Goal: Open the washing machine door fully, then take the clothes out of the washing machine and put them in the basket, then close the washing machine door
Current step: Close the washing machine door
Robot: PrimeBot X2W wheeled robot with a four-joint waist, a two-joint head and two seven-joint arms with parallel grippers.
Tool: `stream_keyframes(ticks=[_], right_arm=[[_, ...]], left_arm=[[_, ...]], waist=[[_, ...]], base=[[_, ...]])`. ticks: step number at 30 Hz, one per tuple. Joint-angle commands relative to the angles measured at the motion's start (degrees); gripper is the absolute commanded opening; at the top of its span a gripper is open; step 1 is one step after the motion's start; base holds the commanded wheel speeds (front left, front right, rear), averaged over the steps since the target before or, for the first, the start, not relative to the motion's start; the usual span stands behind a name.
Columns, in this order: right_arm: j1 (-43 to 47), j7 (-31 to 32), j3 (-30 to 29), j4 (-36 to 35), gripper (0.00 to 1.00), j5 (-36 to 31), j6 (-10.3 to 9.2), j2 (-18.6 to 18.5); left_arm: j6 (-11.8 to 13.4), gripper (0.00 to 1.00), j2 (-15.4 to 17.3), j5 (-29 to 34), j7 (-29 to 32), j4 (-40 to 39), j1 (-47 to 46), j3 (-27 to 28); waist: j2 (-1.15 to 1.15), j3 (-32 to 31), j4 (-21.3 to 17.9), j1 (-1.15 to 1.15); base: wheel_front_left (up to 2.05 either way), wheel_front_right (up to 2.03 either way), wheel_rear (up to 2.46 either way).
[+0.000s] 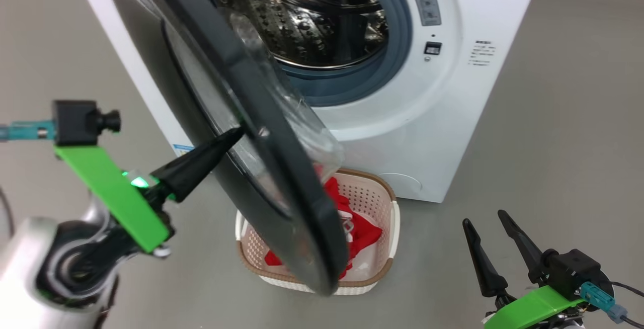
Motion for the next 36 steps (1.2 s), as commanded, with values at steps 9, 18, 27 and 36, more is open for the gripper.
stream_keyframes(ticks=[9,18,27,36], right_arm=[[-1.7,-0.37,-0.1,-2.18,1.0,-0.67,0.28,0.11],[-3.04,-0.37,-0.97,-2.87,1.0,-1.14,0.28,0.64],[-4.38,-0.37,-1.71,-3.42,1.0,-1.54,0.28,1.33],[-5.9,-0.37,-1.7,-3.76,1.0,-1.81,0.28,2.03]], left_arm=[[-0.43,0.0,-4.27,2.12,-12.69,5.23,-9.45,-3.42],[-0.43,0.0,-6.68,0.94,-20.25,12.26,-15.65,-6.6],[-0.43,0.0,-7.29,-1.01,-25.3,19.33,-21.13,-8.69],[-0.43,0.0,-6.73,-1.44,-30.71,25.86,-26.48,-10.57]], waist=[[0.0,1.92,-4.46,0.0],[0.0,4.42,-7.77,0.0],[0.0,6.76,-10.89,0.0],[0.0,8.84,-13.49,0.0]], base=[[0.0,0.0,0.0],[0.0,0.0,0.0],[0.0,0.0,0.0],[0.0,0.0,0.0]])
